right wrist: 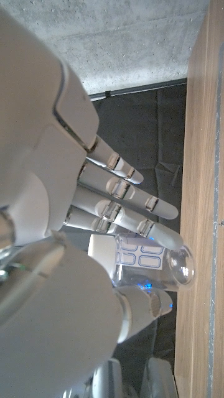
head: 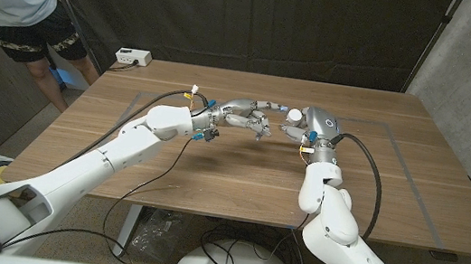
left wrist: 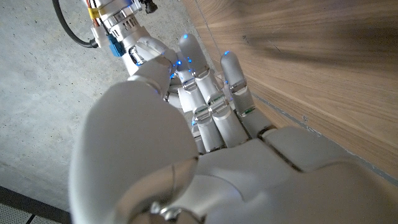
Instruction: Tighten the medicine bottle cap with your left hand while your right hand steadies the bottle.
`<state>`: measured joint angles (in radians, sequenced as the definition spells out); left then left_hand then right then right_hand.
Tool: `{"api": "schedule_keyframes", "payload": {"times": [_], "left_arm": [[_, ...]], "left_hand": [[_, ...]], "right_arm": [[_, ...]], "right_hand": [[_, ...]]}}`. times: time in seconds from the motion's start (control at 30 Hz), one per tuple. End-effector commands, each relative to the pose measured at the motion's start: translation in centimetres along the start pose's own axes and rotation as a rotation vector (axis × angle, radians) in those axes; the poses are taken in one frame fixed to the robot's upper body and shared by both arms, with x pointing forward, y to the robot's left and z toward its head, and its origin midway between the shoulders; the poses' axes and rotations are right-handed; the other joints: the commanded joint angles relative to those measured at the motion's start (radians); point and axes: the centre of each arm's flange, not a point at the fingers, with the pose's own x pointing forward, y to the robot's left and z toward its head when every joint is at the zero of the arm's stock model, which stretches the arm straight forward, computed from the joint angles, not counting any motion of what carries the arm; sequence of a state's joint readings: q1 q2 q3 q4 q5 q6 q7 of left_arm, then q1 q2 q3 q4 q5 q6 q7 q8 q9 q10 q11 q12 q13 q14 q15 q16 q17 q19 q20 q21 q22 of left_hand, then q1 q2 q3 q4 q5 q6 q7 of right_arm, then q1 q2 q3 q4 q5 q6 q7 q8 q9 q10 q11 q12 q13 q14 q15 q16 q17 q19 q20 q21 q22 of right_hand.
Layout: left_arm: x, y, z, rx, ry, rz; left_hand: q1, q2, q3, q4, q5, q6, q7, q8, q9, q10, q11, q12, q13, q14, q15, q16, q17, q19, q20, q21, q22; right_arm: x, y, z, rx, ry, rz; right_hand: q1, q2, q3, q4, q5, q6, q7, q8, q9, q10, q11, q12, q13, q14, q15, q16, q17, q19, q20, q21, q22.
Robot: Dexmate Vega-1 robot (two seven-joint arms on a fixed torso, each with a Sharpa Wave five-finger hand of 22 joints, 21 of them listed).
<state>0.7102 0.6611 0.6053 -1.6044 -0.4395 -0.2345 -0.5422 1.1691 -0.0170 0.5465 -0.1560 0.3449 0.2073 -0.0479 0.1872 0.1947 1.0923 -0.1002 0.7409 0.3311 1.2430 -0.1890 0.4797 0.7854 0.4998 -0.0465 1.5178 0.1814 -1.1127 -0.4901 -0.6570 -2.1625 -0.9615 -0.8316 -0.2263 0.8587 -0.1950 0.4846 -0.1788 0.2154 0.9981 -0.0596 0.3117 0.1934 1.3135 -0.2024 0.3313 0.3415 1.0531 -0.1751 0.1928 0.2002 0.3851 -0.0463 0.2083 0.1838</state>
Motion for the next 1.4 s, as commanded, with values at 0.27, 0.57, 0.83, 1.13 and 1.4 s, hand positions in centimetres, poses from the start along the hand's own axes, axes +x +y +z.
{"api": "schedule_keyframes", "payload": {"times": [0.27, 0.57, 0.83, 1.13, 1.4], "left_arm": [[-0.8, -0.1, 0.0, -0.017, 0.006, -0.005], [-0.6, -0.2, -0.3, -0.023, 0.028, -0.005], [-0.6, -0.4, -0.6, -0.008, 0.064, 0.005], [-0.2, -0.3, -0.6, -0.01, 0.041, -0.014], [0.1, -0.1, -0.4, -0.004, 0.022, -0.029]], "left_hand": [[0.001, 0.001, 0.011, 0.0, 0.009, 0.008, -0.005, 0.005, 0.002, 0.029, -0.024, 0.023, 0.251, 0.025, 0.001, -0.002, -0.007, 0.015, -0.095, 0.01, 0.0], [-0.003, -0.001, 0.02, 0.001, 0.012, 0.012, 0.004, 0.005, 0.002, 0.032, -0.02, 0.022, 0.247, 0.03, -0.001, -0.001, -0.003, 0.023, -0.099, 0.01, -0.001], [-0.006, -0.002, 0.027, 0.001, 0.015, 0.014, 0.007, 0.005, 0.001, 0.034, -0.02, 0.02, 0.244, 0.032, -0.001, -0.003, -0.001, 0.028, -0.1, 0.01, -0.001], [-0.008, -0.003, 0.031, 0.001, 0.017, 0.015, 0.005, 0.005, 0.001, 0.035, -0.019, 0.02, 0.243, 0.033, 0.0, -0.003, 0.002, 0.028, -0.1, 0.01, -0.001], [-0.009, -0.003, 0.034, 0.001, 0.019, 0.01, 0.002, 0.003, 0.001, 0.034, -0.02, 0.02, 0.243, 0.032, 0.0, -0.003, 0.006, 0.026, -0.099, 0.01, 0.0]], "right_arm": [[2.2, 1.9, -0.6, -0.04, 0.059, 0.062], [2.1, 1.3, -0.5, -0.029, 0.055, 0.051], [2.0, 0.8, -0.5, -0.031, 0.055, 0.045], [1.8, 0.7, -0.4, -0.029, 0.058, 0.04], [1.6, 1.0, -0.3, -0.03, 0.056, 0.049]], "right_hand": [[0.183, 0.192, 0.032, 0.024, 0.009, 0.161, -0.149, 0.008, 0.004, 0.001, -0.002, -0.002, 0.005, 0.007, -0.061, 0.011, 0.005, -0.001, -0.079, 0.0, 0.002], [0.183, 0.192, 0.033, 0.024, 0.008, 0.161, -0.149, 0.008, 0.004, 0.001, -0.002, -0.002, 0.007, 0.01, -0.061, 0.012, 0.007, 0.0, -0.078, 0.001, 0.002], [0.181, 0.192, 0.034, 0.025, 0.008, 0.162, -0.148, 0.008, 0.004, 0.0, -0.002, -0.002, 0.008, 0.009, -0.059, 0.011, 0.007, 0.001, -0.079, 0.001, 0.002], [0.182, 0.192, 0.037, 0.024, 0.008, 0.16, -0.148, 0.007, 0.004, 0.0, -0.002, -0.002, 0.01, 0.011, -0.062, 0.011, 0.007, 0.005, -0.079, 0.003, 0.002], [0.182, 0.192, 0.037, 0.024, 0.007, 0.162, -0.148, 0.007, 0.004, 0.0, -0.002, -0.002, 0.012, 0.013, -0.061, 0.011, 0.007, 0.006, -0.079, 0.003, 0.002]]}}
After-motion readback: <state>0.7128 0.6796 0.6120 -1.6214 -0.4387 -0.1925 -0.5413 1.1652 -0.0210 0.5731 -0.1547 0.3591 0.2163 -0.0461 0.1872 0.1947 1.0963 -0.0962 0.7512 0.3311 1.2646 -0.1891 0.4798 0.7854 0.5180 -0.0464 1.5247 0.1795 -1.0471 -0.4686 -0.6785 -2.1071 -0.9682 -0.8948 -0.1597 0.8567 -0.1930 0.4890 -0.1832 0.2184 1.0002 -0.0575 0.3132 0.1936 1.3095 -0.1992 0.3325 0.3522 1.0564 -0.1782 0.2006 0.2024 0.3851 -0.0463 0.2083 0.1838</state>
